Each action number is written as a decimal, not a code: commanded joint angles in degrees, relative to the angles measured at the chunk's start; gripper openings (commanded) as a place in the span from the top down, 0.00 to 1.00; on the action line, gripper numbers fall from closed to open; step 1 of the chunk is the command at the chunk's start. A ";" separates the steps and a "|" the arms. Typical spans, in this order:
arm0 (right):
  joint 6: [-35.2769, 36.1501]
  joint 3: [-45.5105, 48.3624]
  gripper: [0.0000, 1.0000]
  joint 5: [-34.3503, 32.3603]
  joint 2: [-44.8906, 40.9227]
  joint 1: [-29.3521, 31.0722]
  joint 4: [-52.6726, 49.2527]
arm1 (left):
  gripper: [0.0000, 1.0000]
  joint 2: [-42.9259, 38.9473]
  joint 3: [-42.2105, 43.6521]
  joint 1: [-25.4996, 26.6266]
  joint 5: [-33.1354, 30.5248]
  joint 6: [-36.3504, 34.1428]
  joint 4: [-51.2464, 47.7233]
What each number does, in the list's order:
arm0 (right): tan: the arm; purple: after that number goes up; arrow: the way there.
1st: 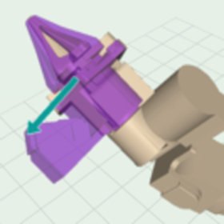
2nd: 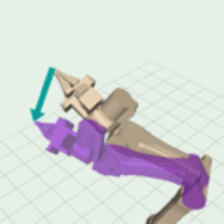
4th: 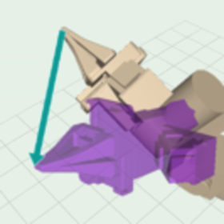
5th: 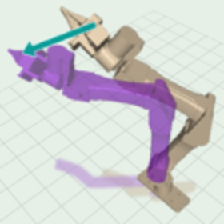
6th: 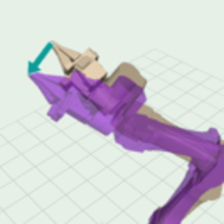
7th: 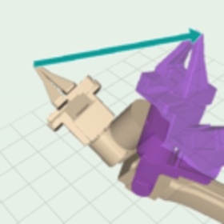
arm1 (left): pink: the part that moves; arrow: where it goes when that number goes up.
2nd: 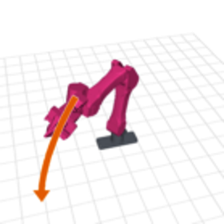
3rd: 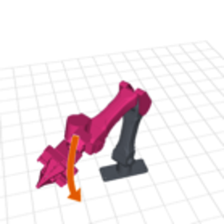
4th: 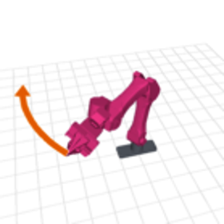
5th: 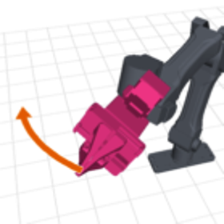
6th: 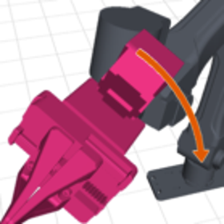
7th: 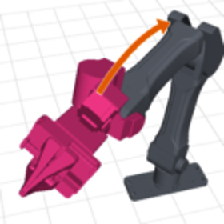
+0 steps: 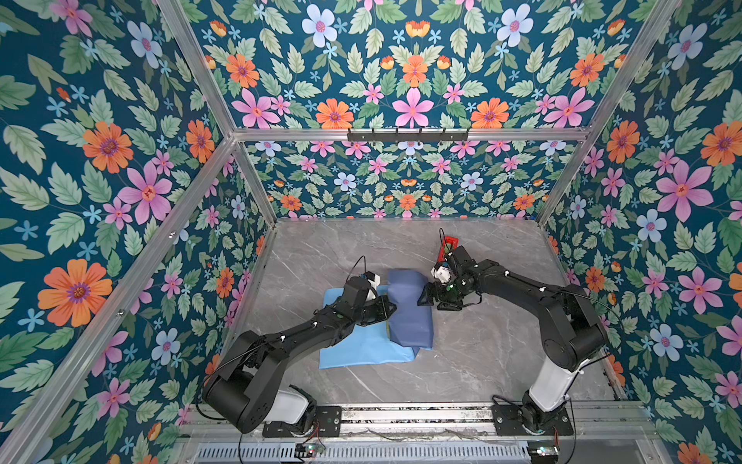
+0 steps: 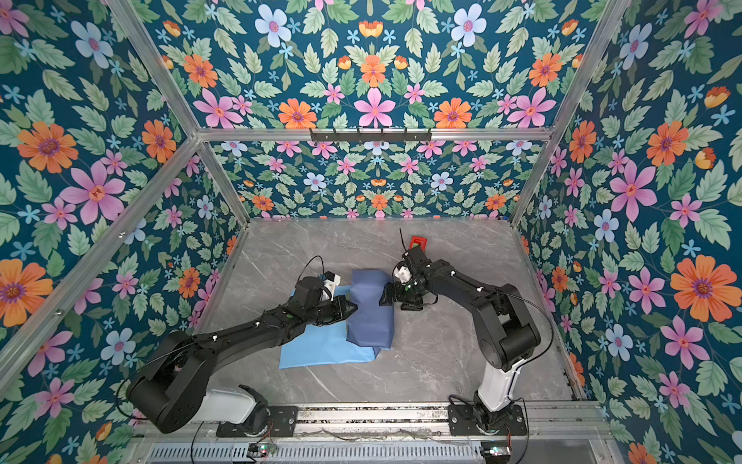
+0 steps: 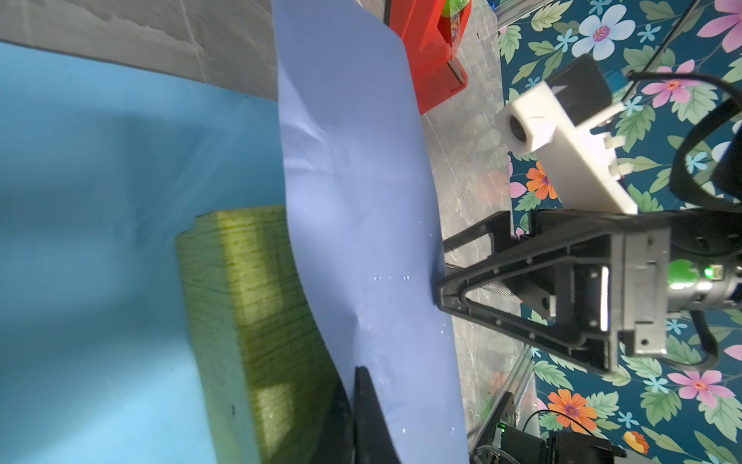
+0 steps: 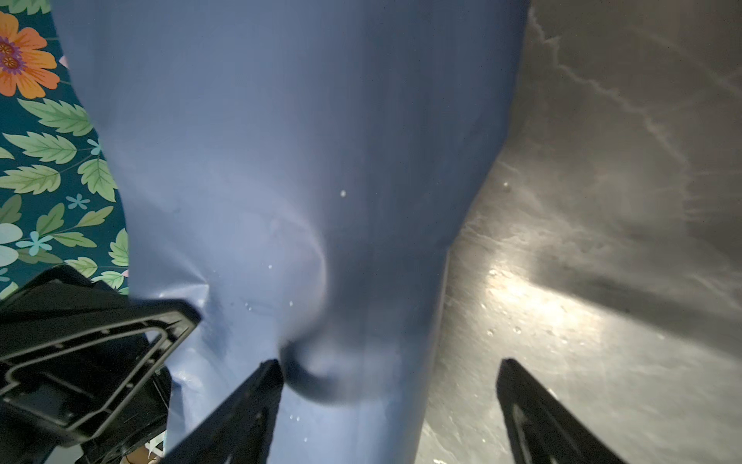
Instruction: Wrap the gift box in paper
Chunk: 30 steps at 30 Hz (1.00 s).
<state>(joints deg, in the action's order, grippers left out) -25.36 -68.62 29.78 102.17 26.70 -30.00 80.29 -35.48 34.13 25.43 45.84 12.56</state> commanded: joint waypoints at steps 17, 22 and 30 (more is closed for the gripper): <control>0.66 -1.69 0.15 0.66 -0.04 -0.02 -2.16 | 1.00 -1.98 1.02 -0.46 -0.83 -1.29 -0.78; 0.50 -1.18 0.18 0.45 1.17 0.04 -1.73 | 1.00 -2.28 1.60 -0.56 -1.08 -1.38 -1.13; 1.09 -0.89 0.22 -0.87 2.12 0.02 -2.26 | 0.95 -3.08 1.91 -0.56 -2.18 -1.94 -2.47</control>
<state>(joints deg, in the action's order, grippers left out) -25.19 -69.69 30.89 103.98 26.65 -31.05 77.71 -33.47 33.65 24.14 44.82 11.51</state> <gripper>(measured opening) 0.783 0.058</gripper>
